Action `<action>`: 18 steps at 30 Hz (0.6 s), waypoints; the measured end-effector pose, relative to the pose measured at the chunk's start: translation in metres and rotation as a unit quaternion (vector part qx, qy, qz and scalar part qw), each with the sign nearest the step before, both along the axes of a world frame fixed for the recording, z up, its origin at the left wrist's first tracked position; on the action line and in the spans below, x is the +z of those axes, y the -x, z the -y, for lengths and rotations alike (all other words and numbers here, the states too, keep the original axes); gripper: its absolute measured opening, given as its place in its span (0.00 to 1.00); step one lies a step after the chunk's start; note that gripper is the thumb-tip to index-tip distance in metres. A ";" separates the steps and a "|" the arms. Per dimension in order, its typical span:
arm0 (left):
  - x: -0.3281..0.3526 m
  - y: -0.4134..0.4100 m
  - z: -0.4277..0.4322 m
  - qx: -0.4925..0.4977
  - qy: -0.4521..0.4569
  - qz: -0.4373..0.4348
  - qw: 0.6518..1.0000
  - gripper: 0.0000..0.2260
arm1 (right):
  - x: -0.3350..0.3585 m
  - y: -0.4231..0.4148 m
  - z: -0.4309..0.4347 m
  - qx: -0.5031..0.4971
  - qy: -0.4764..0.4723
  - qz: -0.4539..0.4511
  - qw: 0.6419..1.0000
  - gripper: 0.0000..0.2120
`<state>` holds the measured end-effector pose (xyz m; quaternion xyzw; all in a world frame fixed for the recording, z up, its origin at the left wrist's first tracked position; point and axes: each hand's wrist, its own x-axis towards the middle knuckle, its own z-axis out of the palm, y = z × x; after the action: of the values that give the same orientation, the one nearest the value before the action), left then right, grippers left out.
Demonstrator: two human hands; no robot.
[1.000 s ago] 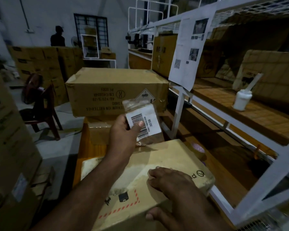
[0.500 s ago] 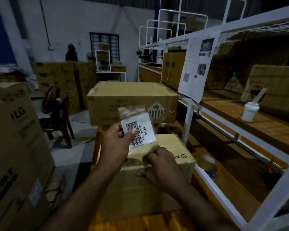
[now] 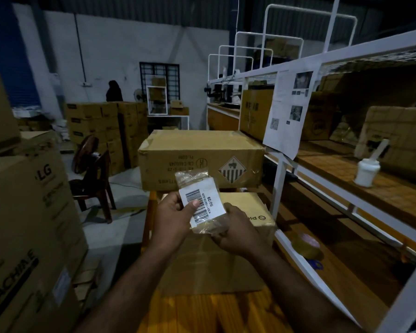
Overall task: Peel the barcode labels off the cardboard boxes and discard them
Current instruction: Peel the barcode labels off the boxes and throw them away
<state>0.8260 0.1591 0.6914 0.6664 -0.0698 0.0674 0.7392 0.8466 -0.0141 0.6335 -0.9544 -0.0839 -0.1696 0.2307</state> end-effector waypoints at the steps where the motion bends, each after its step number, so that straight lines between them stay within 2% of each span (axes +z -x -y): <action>1: -0.002 -0.001 -0.003 -0.001 -0.004 -0.002 1.000 0.06 | 0.003 -0.003 0.001 0.007 0.002 0.001 1.000 0.25; 4: -0.005 -0.004 -0.011 0.007 -0.019 -0.009 1.000 0.07 | 0.007 -0.013 0.005 0.026 0.059 0.013 0.998 0.13; 6: -0.006 -0.005 -0.016 0.011 -0.028 -0.011 0.999 0.08 | 0.007 -0.020 0.007 0.029 0.050 0.021 0.998 0.07; 13: -0.007 -0.010 -0.027 0.021 -0.047 -0.016 0.999 0.10 | 0.007 -0.040 0.016 0.012 0.060 0.032 0.998 0.17; 18: -0.012 -0.017 -0.029 0.012 -0.027 -0.033 0.999 0.10 | 0.005 -0.051 0.018 -0.006 0.043 0.034 0.998 0.18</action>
<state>0.8432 0.1879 0.6795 0.6891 -0.0393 0.0525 0.7217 0.8978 -0.0319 0.6387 -0.9575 -0.0937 -0.1999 0.1856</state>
